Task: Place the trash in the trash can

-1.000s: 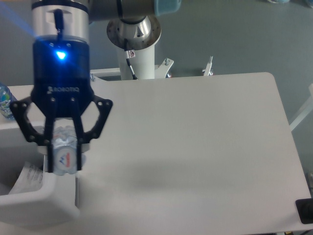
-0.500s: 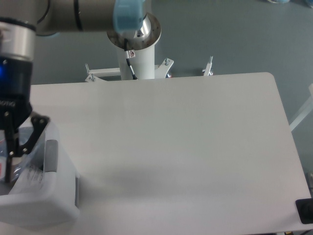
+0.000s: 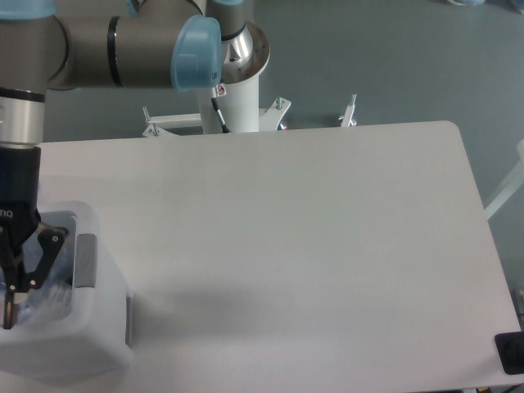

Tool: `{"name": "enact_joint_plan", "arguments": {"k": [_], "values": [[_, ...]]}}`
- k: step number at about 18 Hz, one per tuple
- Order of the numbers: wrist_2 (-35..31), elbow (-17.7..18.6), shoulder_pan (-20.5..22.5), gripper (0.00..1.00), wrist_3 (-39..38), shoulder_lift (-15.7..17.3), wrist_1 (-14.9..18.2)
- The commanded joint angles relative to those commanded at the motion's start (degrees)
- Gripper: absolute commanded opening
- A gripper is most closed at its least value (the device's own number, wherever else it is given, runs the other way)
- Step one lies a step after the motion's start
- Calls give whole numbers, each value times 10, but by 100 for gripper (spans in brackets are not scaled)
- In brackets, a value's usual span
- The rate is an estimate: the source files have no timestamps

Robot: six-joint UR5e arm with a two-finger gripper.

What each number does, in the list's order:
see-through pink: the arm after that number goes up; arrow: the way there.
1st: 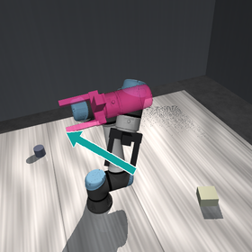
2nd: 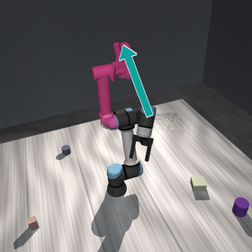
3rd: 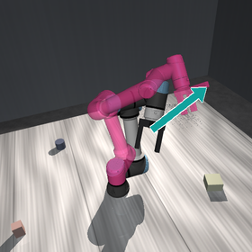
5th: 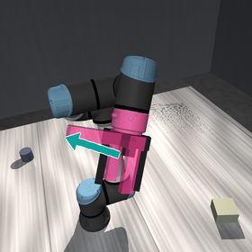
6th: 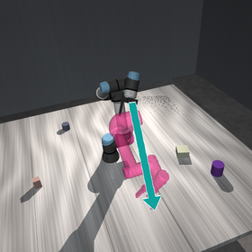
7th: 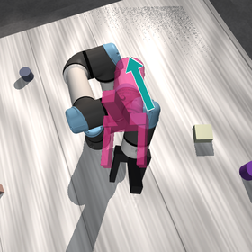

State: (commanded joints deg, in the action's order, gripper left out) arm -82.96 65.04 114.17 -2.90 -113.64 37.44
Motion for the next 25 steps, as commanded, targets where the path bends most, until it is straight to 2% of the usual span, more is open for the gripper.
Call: {"name": "enact_joint_plan", "arguments": {"k": [3,8,10,12,15,17,19,20,25], "values": [[-25,27,19,100,4,19,0],[-48,39,124,100,18,34,4],[-49,54,159,100,36,36,6],[-59,81,184,100,77,45,8],[-104,100,219,100,193,56,18],[-119,126,236,100,258,70,62],[-119,155,245,100,337,83,90],[-120,161,255,100,383,92,104],[-119,166,305,100,544,127,230]]}}
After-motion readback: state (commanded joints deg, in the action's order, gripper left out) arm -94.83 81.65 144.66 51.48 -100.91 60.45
